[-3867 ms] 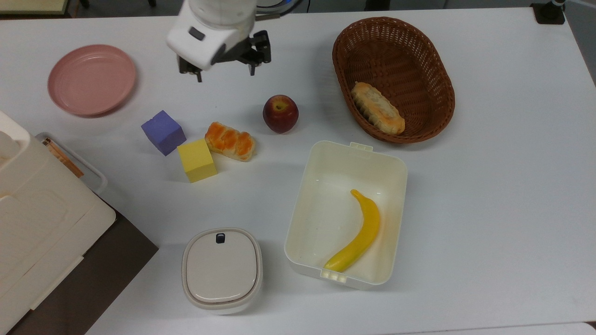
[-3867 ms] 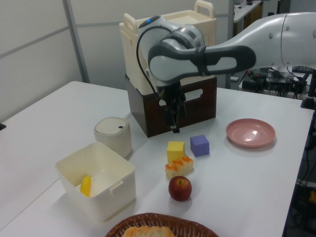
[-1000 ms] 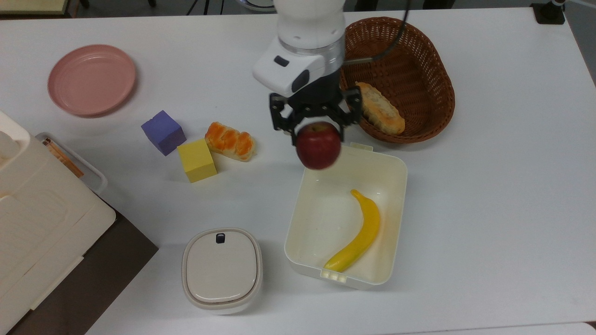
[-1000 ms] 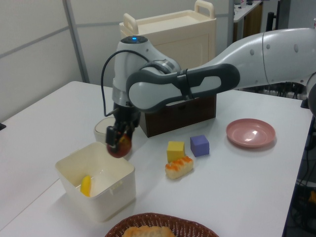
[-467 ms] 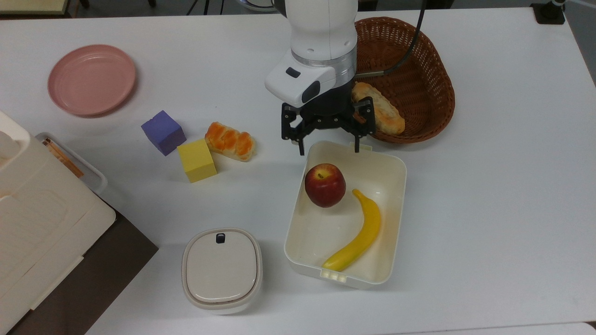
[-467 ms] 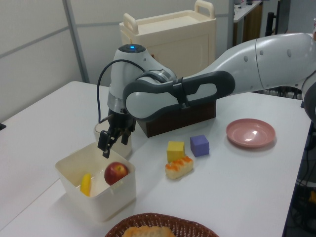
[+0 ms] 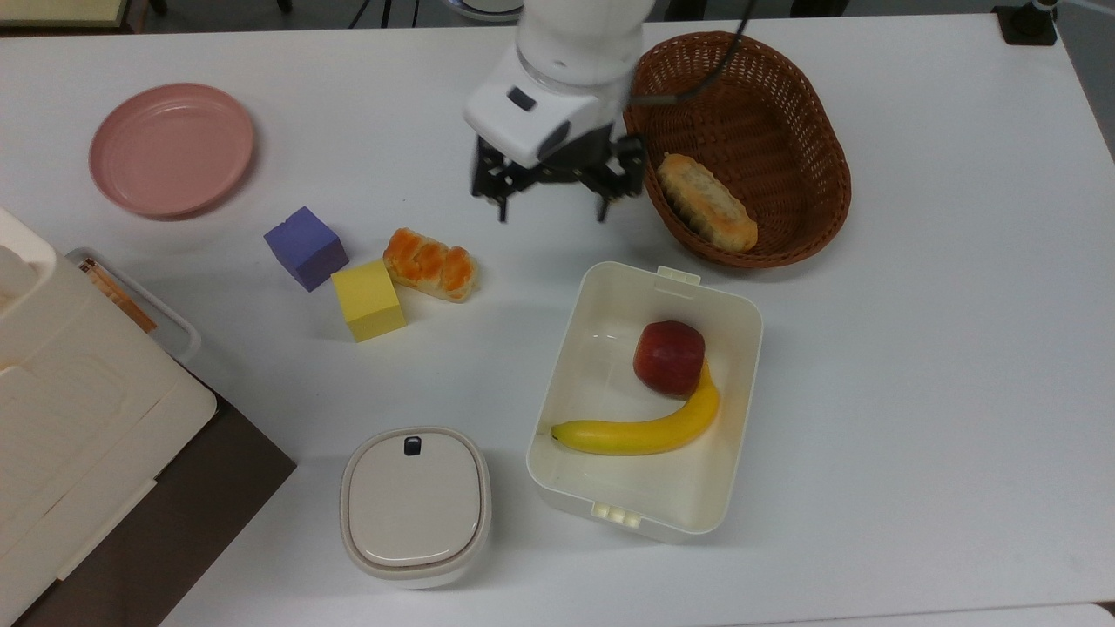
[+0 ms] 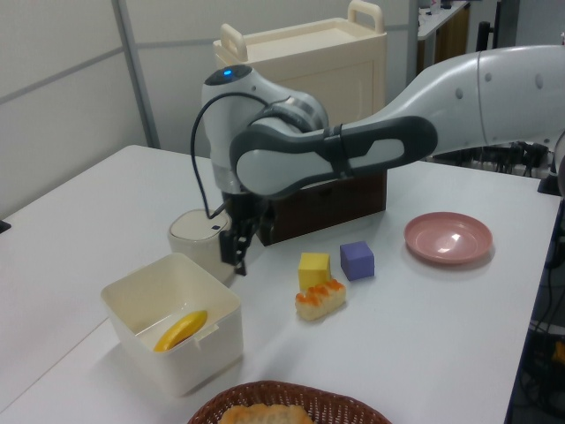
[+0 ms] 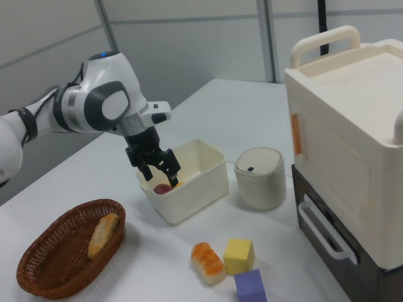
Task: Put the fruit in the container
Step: 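Lower the apple beside the banana, open the gripper, and lift away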
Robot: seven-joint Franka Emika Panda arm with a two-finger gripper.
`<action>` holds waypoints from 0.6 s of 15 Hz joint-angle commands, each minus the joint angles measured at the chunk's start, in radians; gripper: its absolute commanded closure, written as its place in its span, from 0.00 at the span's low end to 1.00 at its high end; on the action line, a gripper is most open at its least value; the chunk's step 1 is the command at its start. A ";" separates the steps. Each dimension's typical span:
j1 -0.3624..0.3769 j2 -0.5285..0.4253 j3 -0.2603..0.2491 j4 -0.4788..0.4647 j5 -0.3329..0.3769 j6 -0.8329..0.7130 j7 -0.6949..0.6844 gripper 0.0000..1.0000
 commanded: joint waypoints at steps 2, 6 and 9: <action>-0.085 -0.070 -0.009 -0.019 0.000 -0.079 -0.085 0.00; -0.147 -0.084 -0.009 -0.021 0.016 -0.089 -0.137 0.00; -0.193 -0.088 -0.006 -0.019 0.035 -0.098 -0.204 0.00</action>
